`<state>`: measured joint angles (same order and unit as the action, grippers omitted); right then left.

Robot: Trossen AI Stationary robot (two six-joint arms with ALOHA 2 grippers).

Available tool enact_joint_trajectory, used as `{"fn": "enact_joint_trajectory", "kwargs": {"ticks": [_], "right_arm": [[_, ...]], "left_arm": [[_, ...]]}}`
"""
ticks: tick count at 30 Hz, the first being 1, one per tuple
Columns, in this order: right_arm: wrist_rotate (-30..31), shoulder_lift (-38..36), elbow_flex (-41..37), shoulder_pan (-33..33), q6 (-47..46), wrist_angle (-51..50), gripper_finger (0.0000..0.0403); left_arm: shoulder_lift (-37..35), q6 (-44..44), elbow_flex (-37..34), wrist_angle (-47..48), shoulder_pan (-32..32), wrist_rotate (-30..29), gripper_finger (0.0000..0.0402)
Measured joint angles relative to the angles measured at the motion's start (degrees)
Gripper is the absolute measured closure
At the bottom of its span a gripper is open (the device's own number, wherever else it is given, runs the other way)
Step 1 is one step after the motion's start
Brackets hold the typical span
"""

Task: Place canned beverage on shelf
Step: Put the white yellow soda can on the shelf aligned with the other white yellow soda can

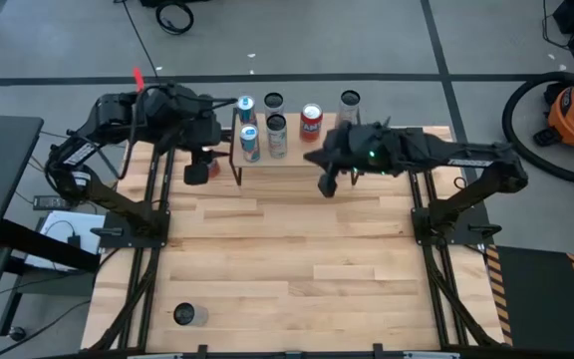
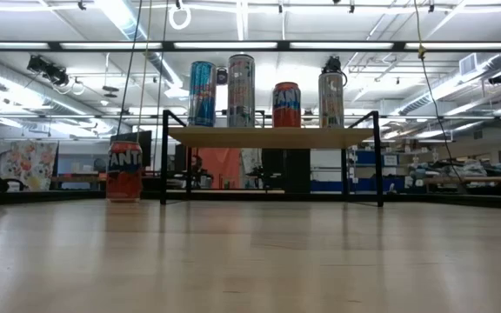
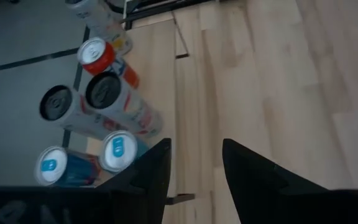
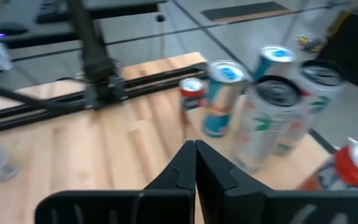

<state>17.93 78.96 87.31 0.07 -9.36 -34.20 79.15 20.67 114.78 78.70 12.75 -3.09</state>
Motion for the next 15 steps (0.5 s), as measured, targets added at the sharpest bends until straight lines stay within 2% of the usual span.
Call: {"fn": "enact_joint_trajectory", "kwargs": {"ticks": [4,8,12,15], "right_arm": [[-1.02,-0.33,0.0,3.64,0.85,0.63,0.0388],[-7.83,0.53,0.0,5.22,7.21,3.38,0.0372],[-14.72,1.72,-0.02,5.86,7.18,5.48,0.0353],[-16.08,2.72,-0.05,6.44,7.95,5.27,0.0334]], "left_arm": [[-0.59,-2.15,0.01,0.25,-1.67,-0.95,0.0246],[-1.22,-4.81,0.0,1.22,-2.17,-1.37,0.0246],[-1.63,-6.25,0.02,1.09,-2.71,-1.43,0.0246],[-1.67,-6.61,0.02,1.19,-2.73,-1.42,0.0246]]}}
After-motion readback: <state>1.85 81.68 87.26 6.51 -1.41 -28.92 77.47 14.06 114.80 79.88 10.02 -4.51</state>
